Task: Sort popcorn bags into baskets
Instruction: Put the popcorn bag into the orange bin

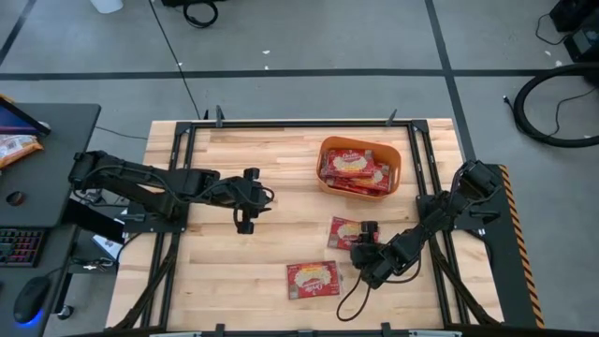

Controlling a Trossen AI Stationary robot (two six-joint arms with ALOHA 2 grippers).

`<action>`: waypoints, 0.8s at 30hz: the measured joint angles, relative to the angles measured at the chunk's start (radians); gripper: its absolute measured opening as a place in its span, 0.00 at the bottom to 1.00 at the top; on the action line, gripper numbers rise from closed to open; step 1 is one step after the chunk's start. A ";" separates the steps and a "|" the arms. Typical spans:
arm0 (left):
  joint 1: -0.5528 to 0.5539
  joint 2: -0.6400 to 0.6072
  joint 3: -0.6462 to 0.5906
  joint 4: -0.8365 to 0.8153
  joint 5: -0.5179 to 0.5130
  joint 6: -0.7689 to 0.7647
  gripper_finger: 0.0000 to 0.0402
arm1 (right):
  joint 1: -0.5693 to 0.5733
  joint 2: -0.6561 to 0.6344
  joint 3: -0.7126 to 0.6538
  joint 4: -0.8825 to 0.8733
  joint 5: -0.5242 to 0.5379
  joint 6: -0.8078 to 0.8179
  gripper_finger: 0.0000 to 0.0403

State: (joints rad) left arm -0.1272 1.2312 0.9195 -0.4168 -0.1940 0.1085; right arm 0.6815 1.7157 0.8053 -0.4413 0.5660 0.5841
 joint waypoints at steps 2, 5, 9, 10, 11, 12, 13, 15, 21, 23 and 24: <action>0.000 0.000 0.000 0.000 0.000 0.000 0.29 | 0.004 0.000 -0.007 0.002 -0.002 0.010 0.42; 0.000 0.000 0.000 0.000 0.000 0.000 0.29 | 0.008 0.000 -0.010 0.003 0.002 0.011 0.42; 0.000 0.000 0.000 0.000 0.000 0.000 0.29 | 0.009 0.000 -0.011 -0.007 -0.004 0.011 0.42; 0.000 0.000 0.000 0.000 0.000 0.000 0.29 | 0.009 0.000 -0.011 -0.010 -0.010 0.011 0.42; 0.000 0.000 0.000 0.000 0.000 -0.001 0.29 | 0.009 -0.001 -0.011 -0.016 -0.016 0.011 0.41; 0.000 0.000 0.000 0.000 0.000 -0.001 0.29 | 0.009 -0.001 -0.010 -0.022 -0.022 0.012 0.40; 0.000 0.000 0.000 0.000 0.000 -0.001 0.29 | 0.009 -0.001 -0.010 -0.027 -0.026 0.015 0.39; 0.000 0.000 0.000 0.000 0.000 -0.001 0.29 | 0.009 -0.002 -0.010 -0.033 -0.032 0.016 0.34; 0.000 0.000 0.000 0.000 0.000 0.000 0.29 | 0.009 -0.003 -0.010 -0.045 -0.034 0.020 0.11; 0.000 0.000 0.000 0.000 0.000 0.000 0.29 | 0.009 -0.003 -0.005 -0.046 -0.035 0.023 0.05; 0.000 0.000 0.000 0.000 0.000 0.000 0.29 | 0.009 -0.003 -0.002 -0.047 -0.036 0.022 0.04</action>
State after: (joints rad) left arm -0.1272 1.2312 0.9195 -0.4164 -0.1940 0.1088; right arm 0.6907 1.7130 0.8030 -0.4880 0.5301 0.6057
